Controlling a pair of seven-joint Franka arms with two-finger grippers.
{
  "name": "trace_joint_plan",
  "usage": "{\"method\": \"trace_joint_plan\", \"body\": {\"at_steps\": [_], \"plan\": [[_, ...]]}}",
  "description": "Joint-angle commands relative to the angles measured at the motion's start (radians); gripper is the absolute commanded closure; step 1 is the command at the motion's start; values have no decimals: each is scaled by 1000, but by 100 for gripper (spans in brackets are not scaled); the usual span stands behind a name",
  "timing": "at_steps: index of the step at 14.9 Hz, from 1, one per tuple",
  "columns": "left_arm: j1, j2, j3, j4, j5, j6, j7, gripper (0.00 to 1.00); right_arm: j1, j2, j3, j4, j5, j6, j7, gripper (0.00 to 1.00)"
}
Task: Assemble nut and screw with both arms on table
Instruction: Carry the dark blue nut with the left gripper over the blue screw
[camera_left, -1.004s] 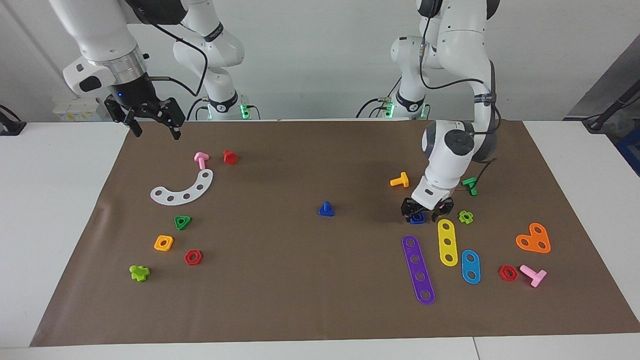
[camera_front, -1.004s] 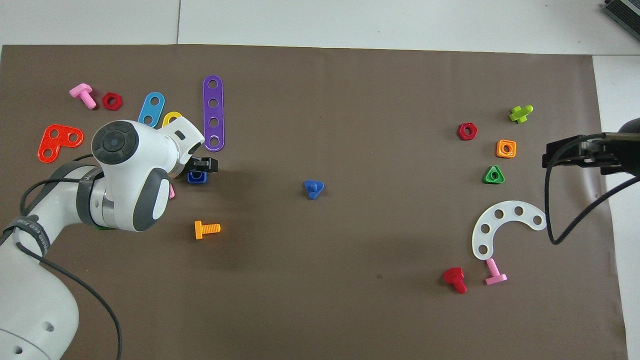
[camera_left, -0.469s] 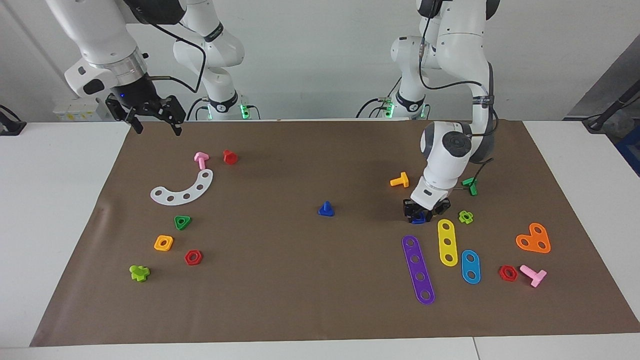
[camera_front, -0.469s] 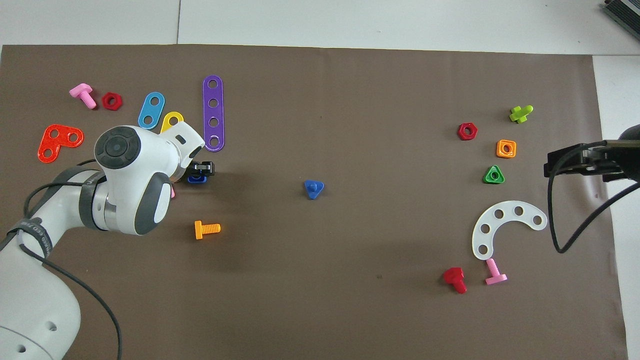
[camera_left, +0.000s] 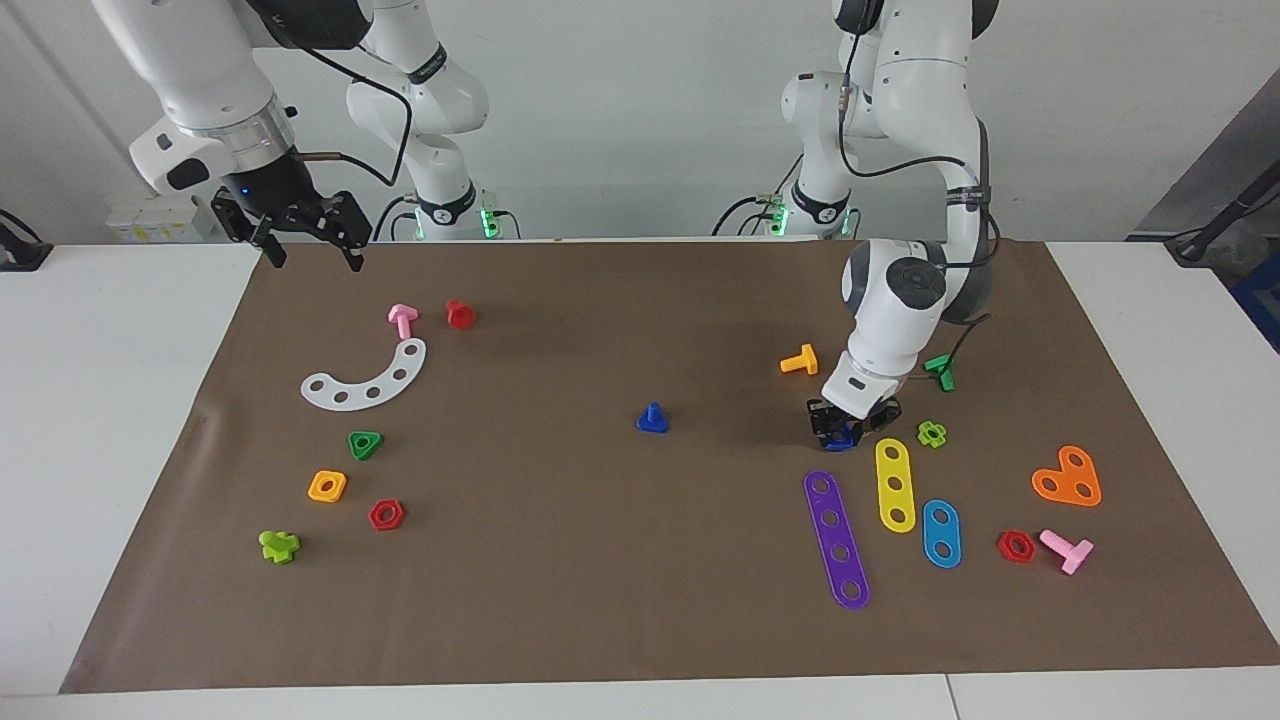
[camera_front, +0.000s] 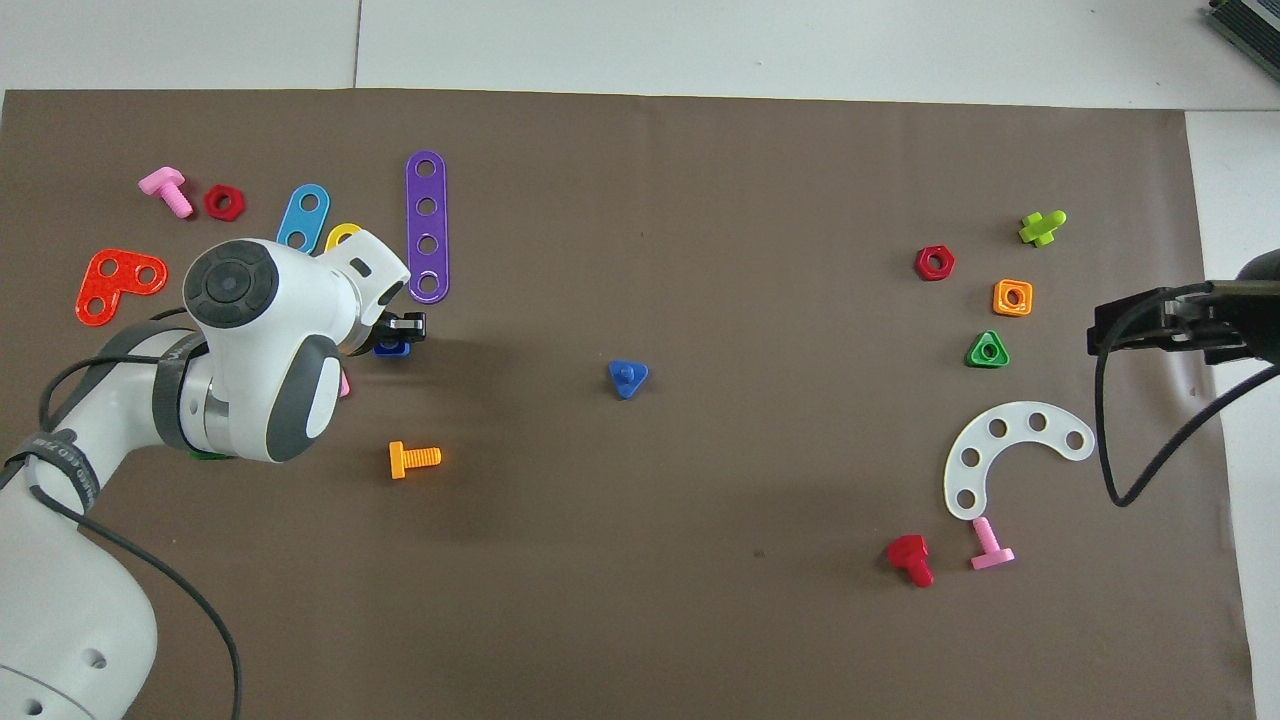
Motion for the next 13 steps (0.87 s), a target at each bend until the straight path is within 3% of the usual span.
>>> {"method": "trace_joint_plan", "body": {"at_steps": [1, 6, 13], "plan": [[-70, 5, 18, 48, -2, -46, -67, 100, -15, -13, 9, -18, 8, -7, -22, 0], [-190, 51, 21, 215, 42, -184, -242, 100, -15, -15, 9, -24, 10, -5, -21, 0], [-346, 105, 16, 315, 31, -193, -372, 100, -15, -24, 9, -47, 10, 1, -27, 0]]}}
